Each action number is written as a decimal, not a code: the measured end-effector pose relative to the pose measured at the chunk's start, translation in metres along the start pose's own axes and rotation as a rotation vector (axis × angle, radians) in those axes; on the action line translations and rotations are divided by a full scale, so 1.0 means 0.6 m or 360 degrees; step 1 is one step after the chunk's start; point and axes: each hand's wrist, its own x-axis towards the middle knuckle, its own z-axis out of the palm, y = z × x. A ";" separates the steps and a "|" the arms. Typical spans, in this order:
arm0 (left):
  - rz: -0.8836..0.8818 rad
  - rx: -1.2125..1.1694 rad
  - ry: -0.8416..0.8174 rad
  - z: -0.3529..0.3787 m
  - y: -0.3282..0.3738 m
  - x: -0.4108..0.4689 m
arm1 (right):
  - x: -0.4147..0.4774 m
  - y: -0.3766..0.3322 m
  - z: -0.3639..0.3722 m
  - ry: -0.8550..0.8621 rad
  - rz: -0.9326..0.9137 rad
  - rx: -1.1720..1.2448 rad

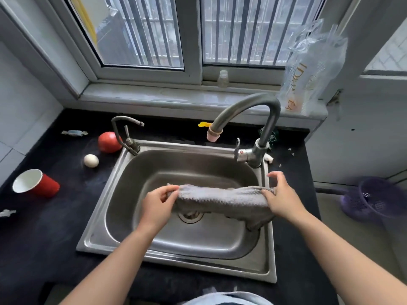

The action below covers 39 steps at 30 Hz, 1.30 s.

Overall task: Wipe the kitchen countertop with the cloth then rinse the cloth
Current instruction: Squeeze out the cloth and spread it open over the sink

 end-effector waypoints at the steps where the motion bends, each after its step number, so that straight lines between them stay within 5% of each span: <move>1: 0.0018 0.0049 0.0032 -0.005 -0.001 0.000 | 0.001 -0.001 -0.008 -0.0053 -0.0032 0.0128; 7: 0.0024 0.0100 -0.0112 -0.050 0.011 0.022 | -0.010 -0.007 -0.031 -0.0324 -0.0116 0.0686; 12: 0.0180 0.0455 0.0004 -0.089 0.015 0.024 | -0.018 -0.007 -0.043 -0.0232 -0.0236 0.0577; 17: 0.0313 0.0639 0.0059 -0.092 0.020 0.007 | -0.037 0.018 -0.042 -0.0039 -0.0501 -0.0091; 22: 0.0376 0.0685 0.0107 -0.085 0.024 -0.021 | -0.047 0.037 -0.058 0.0185 -0.0556 -0.0115; 30: -0.0005 0.0099 0.0146 -0.005 0.071 -0.083 | -0.062 0.027 -0.065 0.0217 -0.0138 0.0868; 34: 0.0003 -0.0154 -0.0034 0.071 0.096 -0.119 | -0.111 0.000 -0.022 0.0031 -0.0106 0.1047; 39: 0.0203 -0.0432 -0.0595 0.116 0.135 -0.139 | -0.150 -0.043 0.002 -0.0594 -0.0210 0.1295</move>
